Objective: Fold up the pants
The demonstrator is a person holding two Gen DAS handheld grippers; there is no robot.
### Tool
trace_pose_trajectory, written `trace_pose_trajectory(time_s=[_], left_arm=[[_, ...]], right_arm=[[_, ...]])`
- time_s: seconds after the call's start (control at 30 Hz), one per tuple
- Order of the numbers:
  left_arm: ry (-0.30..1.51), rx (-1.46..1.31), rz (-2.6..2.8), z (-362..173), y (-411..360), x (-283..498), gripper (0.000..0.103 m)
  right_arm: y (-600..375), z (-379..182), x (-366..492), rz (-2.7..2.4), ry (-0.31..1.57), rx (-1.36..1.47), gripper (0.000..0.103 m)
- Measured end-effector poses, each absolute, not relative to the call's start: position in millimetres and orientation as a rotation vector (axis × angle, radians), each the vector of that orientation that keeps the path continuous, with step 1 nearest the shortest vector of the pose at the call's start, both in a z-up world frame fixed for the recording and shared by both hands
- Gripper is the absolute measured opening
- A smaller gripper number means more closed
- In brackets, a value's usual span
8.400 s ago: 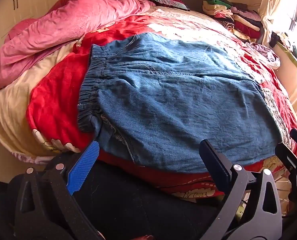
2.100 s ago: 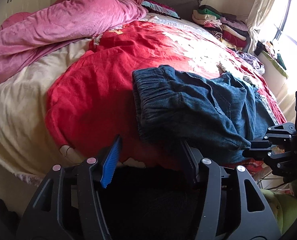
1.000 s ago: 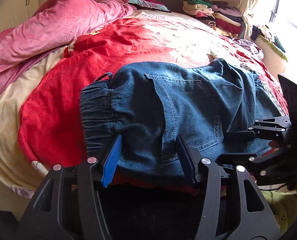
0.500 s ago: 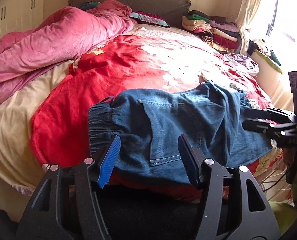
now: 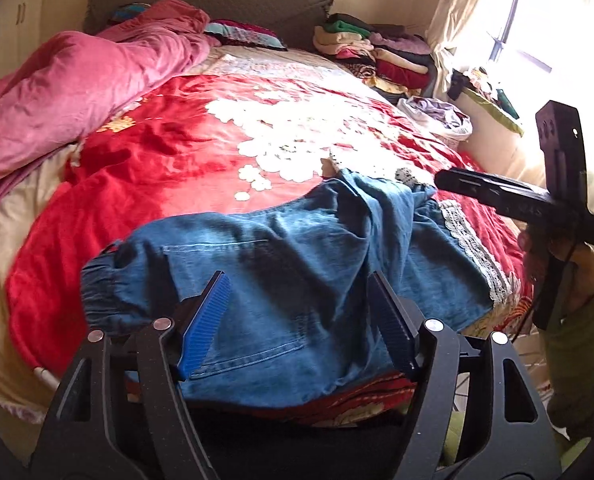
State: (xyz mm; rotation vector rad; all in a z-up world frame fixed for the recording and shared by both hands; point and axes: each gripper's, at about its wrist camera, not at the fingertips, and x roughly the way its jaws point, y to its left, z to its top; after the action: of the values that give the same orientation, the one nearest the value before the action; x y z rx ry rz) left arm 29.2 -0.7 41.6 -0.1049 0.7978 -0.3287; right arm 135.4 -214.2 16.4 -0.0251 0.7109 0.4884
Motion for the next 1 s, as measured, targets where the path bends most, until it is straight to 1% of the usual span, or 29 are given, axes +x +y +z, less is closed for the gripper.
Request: trace_pose_trajectory(time_s=[0.17,0.37,0.47,0.57,0.63,0.8,1.0], left_arm=[[0.860,-0.090,-0.430,26.4,-35.7,49.0,0.063],[0.946,-0.071,-0.503,-0.2,-61.8,60.5,0.063],[0.990,-0.076,-0.538,-13.8,-69.3,64.6,0.057],[1.028,-0.094,-0.546,-24.2,-70.4,71.8,0.057],[1.039,-0.098,-0.554,-27.3,-70.5,76.1,0.057],[1.069,-0.150,-0.571,-34.7,-68.2,88.6,0.052],[1.050,-0.129,-0.576,-34.4,-69.3,86.8,0.052]], right_arm=[[-214.2,16.5,169.5,0.476,0.729,-0.015,0.064],[-203.3,6.6,213.2,0.467,0.799,-0.047,0.064],[-194.7,1.1,231.2,0.477,0.825,-0.072,0.064],[-184.8,-7.8,250.5,0.472,0.855,-0.101,0.064],[-178.6,-16.1,264.4,0.466,0.887,-0.104,0.064],[-169.1,-39.5,298.6,0.429,0.964,-0.087,0.064],[-157.1,-67.5,325.4,0.381,1.018,-0.107,0.064]])
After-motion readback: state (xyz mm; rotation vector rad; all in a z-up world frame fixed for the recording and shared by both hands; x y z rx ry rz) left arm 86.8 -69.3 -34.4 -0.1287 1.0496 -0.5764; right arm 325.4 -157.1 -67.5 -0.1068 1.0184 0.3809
